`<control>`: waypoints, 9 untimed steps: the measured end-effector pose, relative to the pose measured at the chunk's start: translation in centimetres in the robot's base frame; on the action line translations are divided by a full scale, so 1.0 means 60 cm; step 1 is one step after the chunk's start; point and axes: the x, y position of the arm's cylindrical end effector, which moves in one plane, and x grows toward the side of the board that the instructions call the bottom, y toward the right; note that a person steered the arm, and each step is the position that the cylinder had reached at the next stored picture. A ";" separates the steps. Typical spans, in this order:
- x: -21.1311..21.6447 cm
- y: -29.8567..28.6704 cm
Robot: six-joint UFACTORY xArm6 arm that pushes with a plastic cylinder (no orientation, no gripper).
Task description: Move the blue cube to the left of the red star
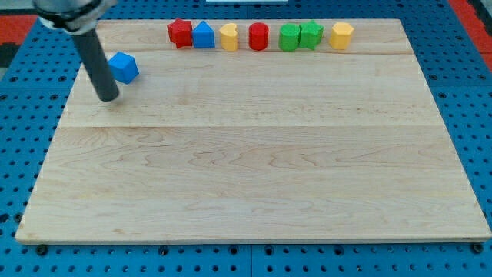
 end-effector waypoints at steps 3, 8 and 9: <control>-0.174 0.068; -0.114 0.270; -0.082 0.308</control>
